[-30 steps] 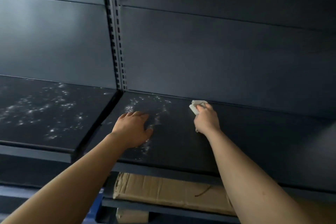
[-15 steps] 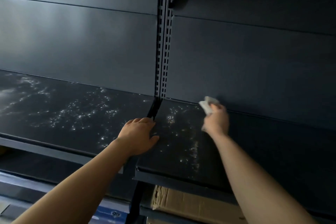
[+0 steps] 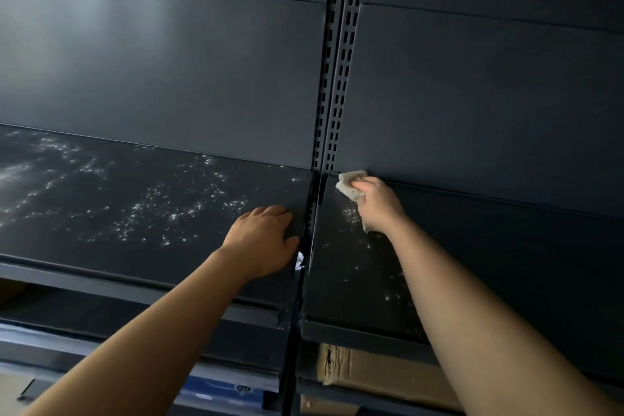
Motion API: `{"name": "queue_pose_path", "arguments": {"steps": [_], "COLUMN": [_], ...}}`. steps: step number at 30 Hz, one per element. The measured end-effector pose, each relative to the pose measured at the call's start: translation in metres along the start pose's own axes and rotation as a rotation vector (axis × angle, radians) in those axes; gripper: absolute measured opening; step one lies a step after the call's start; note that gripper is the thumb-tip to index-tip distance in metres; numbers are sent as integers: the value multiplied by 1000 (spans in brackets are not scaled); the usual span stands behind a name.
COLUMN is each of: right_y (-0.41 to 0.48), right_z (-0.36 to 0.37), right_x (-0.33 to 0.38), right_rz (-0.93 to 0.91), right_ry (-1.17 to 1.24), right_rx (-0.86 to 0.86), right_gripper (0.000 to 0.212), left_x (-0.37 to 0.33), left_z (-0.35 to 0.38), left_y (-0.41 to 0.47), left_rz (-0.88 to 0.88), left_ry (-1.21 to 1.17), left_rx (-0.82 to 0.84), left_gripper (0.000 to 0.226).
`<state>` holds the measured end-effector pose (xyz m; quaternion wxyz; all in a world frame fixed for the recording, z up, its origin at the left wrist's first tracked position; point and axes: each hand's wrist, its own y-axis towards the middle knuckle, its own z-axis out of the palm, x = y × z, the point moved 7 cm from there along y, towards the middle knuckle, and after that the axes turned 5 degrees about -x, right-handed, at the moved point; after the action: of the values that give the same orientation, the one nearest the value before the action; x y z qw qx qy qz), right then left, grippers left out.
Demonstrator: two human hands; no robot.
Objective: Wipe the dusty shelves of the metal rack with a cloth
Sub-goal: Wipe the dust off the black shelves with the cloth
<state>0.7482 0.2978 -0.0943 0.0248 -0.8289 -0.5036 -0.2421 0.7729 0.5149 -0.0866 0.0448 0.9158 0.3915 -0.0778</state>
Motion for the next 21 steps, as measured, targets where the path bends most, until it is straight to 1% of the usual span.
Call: {"name": "queue_pose_path", "arguments": {"steps": [2, 5, 7, 9, 11, 13, 14, 15, 17, 18, 20, 21], "right_y": [-8, -31, -48, -63, -72, -78, -80, -85, -94, -98, -101, -102], "right_z": [2, 4, 2, -5, -25, -56, -68, -77, -72, -65, -49, -42], "right_x": [21, 44, 48, 44, 32, 11, -3, -16, -40, -47, -41, -30], "right_rz": [-53, -71, -40, 31, 126, 208, 246, 295, 402, 409, 315, 252], "right_ry": [61, 149, 227, 312, 413, 472, 439, 378, 254, 174, 37, 15], "right_rx": [32, 99, 152, 195, 145, -29, -118, -166, -158, -137, -121, -119], "right_gripper": [47, 49, 49, 47, 40, 29, 25, 24, 28, 32, 40, 43], "left_x": [3, 4, 3, 3, 6, 8, 8, 8, 8, 8, 9, 9], "left_z": [0, -2, -3, -3, -4, -5, -6, -7, -6, -6, -6, -6], "left_y": [-4, -10, -16, -21, -26, -31, -34, -38, -44, -47, -51, -53], "left_rz": [16, 40, 60, 76, 86, 96, 100, 104, 119, 127, 136, 139], "left_ry": [5, 7, 1, 0, 3, 1, -3, -5, -3, -2, -9, -15], "left_rx": [-1, 6, 14, 25, 30, 29, 30, 31, 34, 36, 35, 34], "left_gripper": [55, 54, 52, 52, 54, 53, 52, 51, 50, 50, 51, 51]}}
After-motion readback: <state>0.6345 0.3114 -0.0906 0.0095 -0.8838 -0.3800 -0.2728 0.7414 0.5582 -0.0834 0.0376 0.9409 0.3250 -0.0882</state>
